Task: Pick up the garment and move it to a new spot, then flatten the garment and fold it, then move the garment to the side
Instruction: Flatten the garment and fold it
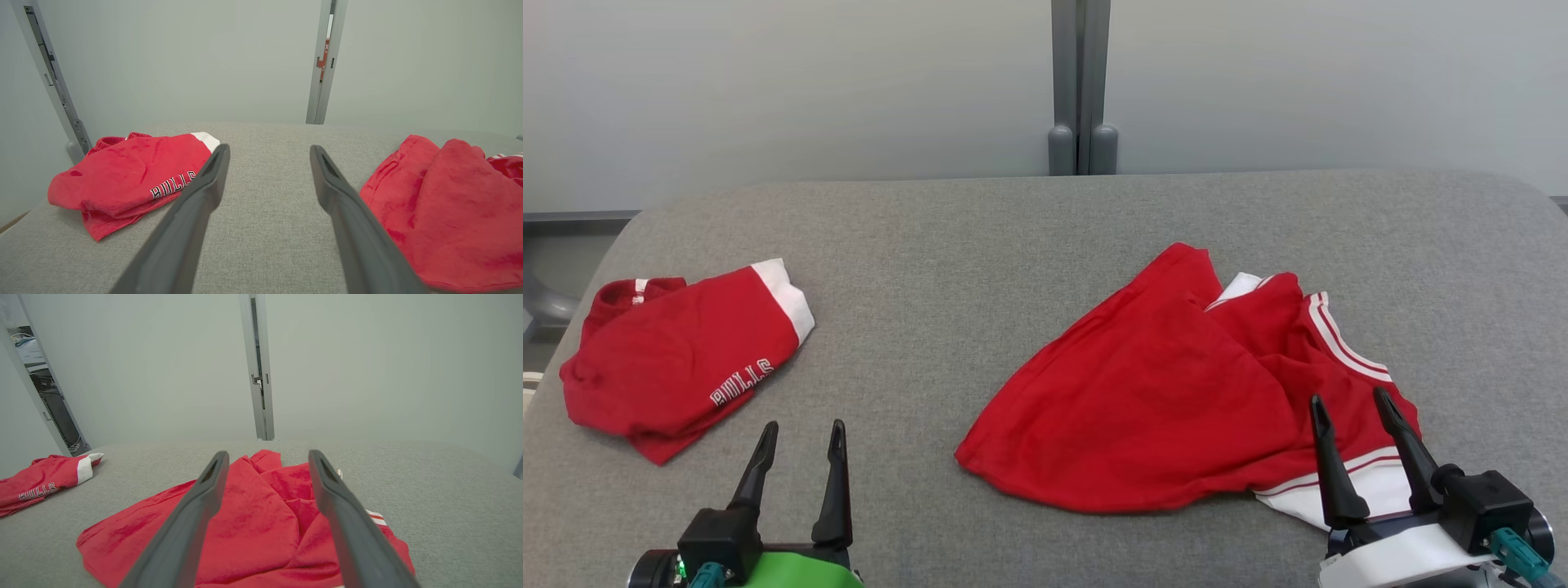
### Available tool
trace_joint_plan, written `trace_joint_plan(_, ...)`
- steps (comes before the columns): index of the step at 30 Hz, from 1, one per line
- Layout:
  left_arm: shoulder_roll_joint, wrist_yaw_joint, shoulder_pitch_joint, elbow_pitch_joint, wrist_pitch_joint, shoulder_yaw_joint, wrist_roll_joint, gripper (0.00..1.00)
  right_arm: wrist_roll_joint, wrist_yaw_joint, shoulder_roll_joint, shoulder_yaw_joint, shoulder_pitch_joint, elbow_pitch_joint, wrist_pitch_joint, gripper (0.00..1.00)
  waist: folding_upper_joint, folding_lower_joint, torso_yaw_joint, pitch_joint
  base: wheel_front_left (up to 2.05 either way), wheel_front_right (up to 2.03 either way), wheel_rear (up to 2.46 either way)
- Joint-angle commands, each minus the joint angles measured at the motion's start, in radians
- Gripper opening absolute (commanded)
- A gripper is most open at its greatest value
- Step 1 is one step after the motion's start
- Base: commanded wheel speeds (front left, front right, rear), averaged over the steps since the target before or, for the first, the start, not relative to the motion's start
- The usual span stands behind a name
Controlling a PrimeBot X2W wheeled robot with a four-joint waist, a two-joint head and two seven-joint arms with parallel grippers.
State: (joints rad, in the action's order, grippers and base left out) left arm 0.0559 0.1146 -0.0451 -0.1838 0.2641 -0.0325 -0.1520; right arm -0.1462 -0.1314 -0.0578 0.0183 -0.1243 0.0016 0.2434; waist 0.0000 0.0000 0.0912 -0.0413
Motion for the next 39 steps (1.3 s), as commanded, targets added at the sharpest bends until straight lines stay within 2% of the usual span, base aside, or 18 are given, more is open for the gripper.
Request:
trace_joint_plan(1,0.007,-0.001,-0.013,0.003,0.000,0.004,0.010,1.00,0.000,0.001,0.000,0.002,-0.011,-0.001,-0.003,1.00,0.0000,0.0000,-0.001,0.000,0.00,0.00,0.00)
trace_joint_plan(29,0.008,-0.006,-0.014,-0.001,0.000,0.007,-0.002,1.00,0.012,0.001,0.003,0.012,0.003,0.020,-0.021,1.00,0.0000,0.0000,-0.012,0.004,0.00,0.00,0.00)
trace_joint_plan(39,0.023,0.008,0.076,-0.049,0.001,-0.056,0.010,1.00,0.040,0.001,-0.024,-0.031,0.080,0.097,-0.033,1.00,0.0000,0.0000,-0.043,0.034,0.00,0.00,0.00)
